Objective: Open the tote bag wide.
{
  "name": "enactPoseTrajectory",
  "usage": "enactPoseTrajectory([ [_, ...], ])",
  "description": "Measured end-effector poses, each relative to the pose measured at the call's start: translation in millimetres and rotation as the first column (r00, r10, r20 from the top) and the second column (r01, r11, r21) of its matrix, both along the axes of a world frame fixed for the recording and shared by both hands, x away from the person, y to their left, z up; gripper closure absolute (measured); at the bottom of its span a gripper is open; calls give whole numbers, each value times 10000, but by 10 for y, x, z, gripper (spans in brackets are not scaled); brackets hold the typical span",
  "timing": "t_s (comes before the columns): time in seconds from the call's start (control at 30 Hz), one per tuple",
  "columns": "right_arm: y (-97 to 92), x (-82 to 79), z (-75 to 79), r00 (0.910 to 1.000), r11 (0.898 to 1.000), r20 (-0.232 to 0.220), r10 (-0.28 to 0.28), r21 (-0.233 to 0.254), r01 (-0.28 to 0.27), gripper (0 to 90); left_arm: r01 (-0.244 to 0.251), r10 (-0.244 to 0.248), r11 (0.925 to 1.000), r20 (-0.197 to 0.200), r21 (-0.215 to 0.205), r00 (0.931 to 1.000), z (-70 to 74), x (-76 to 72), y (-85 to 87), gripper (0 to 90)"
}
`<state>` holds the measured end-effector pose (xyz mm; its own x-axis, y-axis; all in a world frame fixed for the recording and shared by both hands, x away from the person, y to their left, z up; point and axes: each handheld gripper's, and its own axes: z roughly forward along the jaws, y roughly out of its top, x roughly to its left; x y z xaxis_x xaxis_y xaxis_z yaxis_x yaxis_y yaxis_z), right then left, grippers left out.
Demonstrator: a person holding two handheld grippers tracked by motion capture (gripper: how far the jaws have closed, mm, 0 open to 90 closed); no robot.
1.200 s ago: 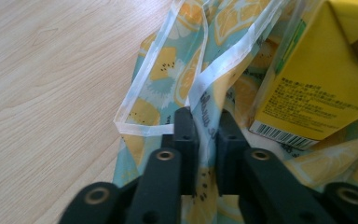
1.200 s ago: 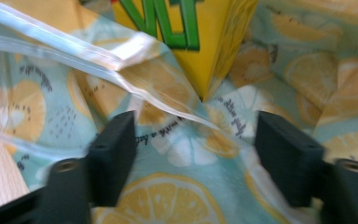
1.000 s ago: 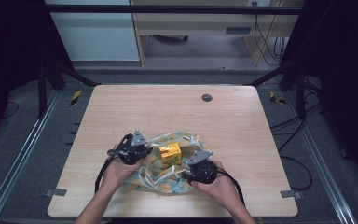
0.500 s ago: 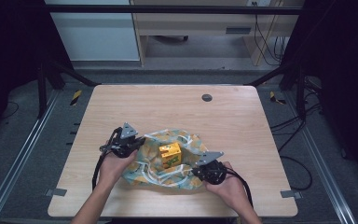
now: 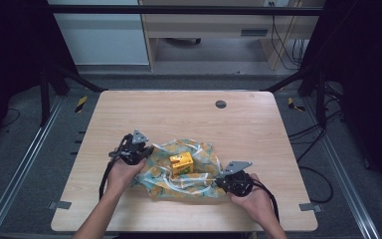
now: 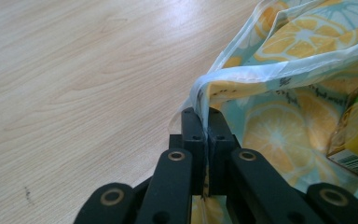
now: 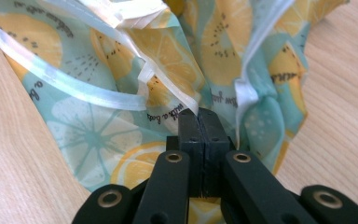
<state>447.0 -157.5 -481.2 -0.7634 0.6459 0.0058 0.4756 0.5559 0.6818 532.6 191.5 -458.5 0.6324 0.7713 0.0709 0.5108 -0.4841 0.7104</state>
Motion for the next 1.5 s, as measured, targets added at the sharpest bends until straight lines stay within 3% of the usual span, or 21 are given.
enactPoseTrajectory([
  [0.43, -104, 9, -50, 9996, 9997, -210, -209, -145, 206, 900, 213, -215, 9998, -255, -66, 9994, -139, 97, -58, 898],
  [0.63, -146, 21, -49, 9992, 9993, -173, -363, -128, 361, 900, -161, 156, 9997, -241, -200, 9996, -205, 93, -51, 898],
  [1.5, -190, 10, -75, 9989, 9991, -331, -324, -281, 315, 900, -208, 203, 9997, -357, -128, 9992, -252, 80, -36, 899],
])
